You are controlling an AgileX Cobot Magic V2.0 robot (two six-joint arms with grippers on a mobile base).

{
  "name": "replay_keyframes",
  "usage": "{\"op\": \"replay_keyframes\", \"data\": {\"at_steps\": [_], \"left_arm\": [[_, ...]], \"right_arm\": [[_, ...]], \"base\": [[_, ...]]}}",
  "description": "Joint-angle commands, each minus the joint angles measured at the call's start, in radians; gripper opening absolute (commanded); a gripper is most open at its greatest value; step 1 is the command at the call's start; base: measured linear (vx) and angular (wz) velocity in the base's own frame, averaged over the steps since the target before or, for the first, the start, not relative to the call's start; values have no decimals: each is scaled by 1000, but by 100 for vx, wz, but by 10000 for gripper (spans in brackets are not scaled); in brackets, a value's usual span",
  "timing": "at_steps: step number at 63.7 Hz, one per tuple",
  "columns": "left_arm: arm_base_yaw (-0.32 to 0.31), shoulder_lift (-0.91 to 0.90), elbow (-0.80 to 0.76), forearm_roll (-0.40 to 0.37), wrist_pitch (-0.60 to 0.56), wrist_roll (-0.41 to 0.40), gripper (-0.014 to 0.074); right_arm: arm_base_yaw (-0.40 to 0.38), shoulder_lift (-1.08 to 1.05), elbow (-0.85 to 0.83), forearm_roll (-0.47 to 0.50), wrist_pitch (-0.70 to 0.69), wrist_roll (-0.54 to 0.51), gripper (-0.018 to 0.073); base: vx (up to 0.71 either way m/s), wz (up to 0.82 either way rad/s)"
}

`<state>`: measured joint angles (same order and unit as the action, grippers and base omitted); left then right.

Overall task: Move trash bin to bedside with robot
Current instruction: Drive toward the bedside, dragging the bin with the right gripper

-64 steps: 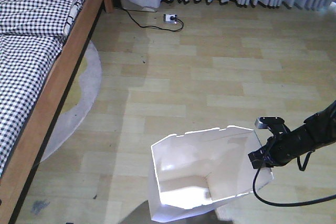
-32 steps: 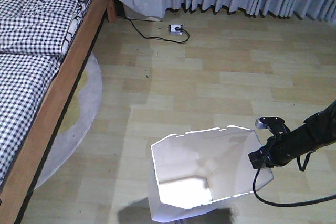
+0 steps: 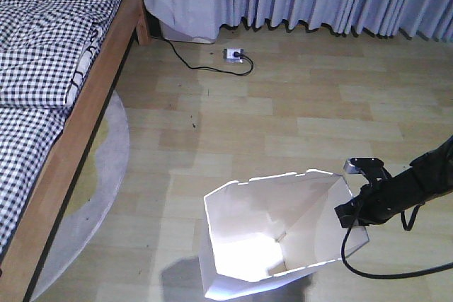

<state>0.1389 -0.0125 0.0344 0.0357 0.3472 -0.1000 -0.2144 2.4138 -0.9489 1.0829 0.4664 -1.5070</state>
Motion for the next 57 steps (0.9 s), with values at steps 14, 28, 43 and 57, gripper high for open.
{"op": "replay_keyframes", "data": {"at_steps": [14,28,43,57], "left_arm": [[-3,-14,3,-2,-66,-4,-6],[-3,-14,3,-2,-66,-4,-6],[-3,-14,3,-2,-66,-4,-6],[-3,-14,3,-2,-66,-4,-6]], "right_arm": [[-3,-76,-9,39,181,-5,-5],[-3,-76,-9,39,181,-5,-5],[-3,-76,-9,39,181,-5,-5],[-3,-76,-9,39,181,-5,-5]], "base": [[31,3],[30,4],[29,3],[26,-1]]}}
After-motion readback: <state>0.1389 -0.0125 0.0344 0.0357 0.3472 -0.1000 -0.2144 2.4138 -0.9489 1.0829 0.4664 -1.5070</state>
